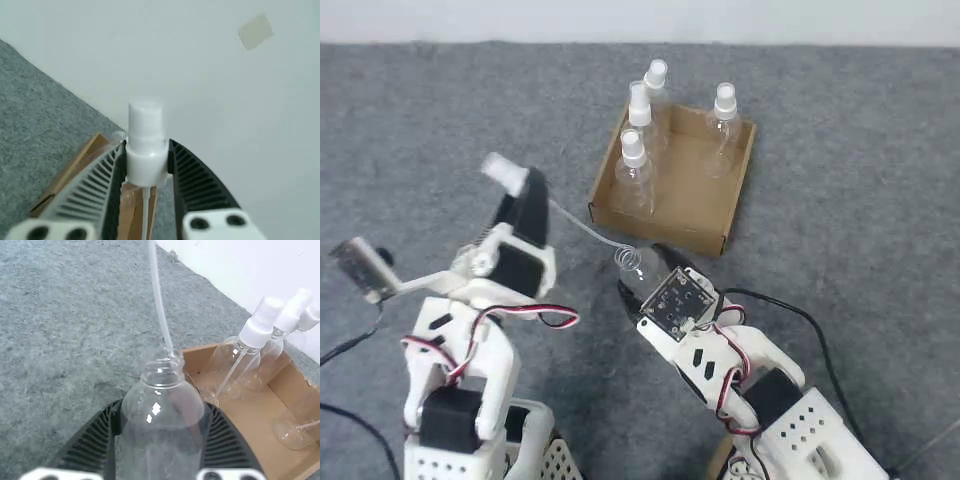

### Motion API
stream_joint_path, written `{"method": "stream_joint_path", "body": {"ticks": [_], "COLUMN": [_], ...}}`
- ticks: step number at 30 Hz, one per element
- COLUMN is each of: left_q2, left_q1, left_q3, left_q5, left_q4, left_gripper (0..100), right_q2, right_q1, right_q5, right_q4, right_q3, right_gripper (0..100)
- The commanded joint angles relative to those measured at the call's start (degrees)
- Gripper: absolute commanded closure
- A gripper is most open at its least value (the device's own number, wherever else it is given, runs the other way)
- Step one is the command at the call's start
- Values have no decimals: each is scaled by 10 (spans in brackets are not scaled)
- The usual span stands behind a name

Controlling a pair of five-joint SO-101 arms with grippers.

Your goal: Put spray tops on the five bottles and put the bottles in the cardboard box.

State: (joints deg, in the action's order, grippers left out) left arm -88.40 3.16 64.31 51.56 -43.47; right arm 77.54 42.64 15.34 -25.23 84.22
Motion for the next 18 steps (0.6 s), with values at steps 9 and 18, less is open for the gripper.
{"method": "stream_joint_path", "body": {"ticks": [9,18], "left_q2": [-11,-11], "left_q1": [-26,7], "left_q3": [-49,-91], "left_q5": [-19,-22], "left_q4": [19,-57], "left_gripper": [989,989], "right_q2": [15,15], "right_q1": [2,1], "right_q5": [17,17], "right_q4": [14,15], "right_q3": [10,10], "right_gripper": [986,986]}}
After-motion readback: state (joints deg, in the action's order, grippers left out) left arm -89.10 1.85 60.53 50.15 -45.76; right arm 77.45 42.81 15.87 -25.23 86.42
